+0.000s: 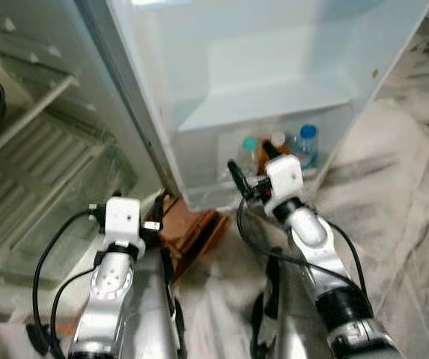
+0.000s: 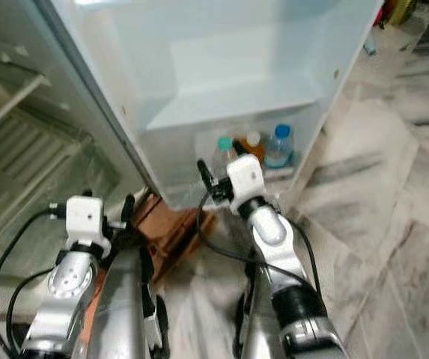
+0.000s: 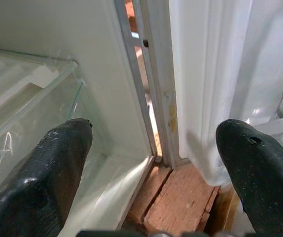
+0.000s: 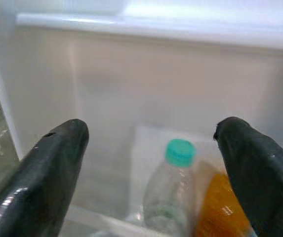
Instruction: Restocking fridge
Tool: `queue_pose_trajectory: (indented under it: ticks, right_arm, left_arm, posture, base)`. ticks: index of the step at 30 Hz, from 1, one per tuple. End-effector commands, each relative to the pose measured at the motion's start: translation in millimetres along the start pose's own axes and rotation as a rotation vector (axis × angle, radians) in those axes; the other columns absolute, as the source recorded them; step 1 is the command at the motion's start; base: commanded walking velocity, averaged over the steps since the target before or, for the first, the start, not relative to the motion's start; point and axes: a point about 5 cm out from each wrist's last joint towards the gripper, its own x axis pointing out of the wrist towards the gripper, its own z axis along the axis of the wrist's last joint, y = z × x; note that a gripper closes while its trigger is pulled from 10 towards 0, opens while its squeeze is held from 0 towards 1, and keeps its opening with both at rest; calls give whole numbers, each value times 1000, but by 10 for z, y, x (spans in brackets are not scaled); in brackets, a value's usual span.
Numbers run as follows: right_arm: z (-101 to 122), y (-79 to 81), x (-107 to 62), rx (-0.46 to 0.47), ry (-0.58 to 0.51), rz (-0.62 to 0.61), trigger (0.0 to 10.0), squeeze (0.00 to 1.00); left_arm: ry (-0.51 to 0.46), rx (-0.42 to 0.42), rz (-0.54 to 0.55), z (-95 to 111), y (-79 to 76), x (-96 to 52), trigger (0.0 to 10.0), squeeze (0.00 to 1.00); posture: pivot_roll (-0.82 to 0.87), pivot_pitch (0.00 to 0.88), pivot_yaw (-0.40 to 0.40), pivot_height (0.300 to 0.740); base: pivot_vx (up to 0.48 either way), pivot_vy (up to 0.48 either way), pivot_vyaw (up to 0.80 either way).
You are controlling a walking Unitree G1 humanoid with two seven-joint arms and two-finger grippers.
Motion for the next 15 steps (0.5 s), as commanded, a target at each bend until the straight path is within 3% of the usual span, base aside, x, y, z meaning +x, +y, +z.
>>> queue_pose_trajectory:
  ticks: [1,6,7,9,15]
  right_arm:
    - [32,-48,-54,16,-15,-55,10000,1000]
    - [-4,-108,-194,-39,36,-171,10000,957]
    - [-4,-108,-210,-22,44,-176,10000,0]
    - [-17,-106,-228,27,75,-163,10000,0]
    - [109,-168,-160,59,25,-186,10000,0]
  left_arm:
    - [-2,3,38,-18,75,-25,10000,0]
    - [-18,4,70,-10,148,-26,10000,0]
    - [-22,2,69,-5,145,-26,10000,0]
    - [-29,2,61,5,133,-23,10000,0]
    - [-34,-9,26,2,60,-1,10000,0]
  posture:
    - [81,79,28,566]
    - [69,77,26,566]
    - [64,74,29,566]
    - [59,75,32,566]
    - [60,64,31,588]
  base:
    - [0,0,0]
    - [0,0,0]
    - [0,0,0]
    - [0,0,0]
    - [0,0,0]
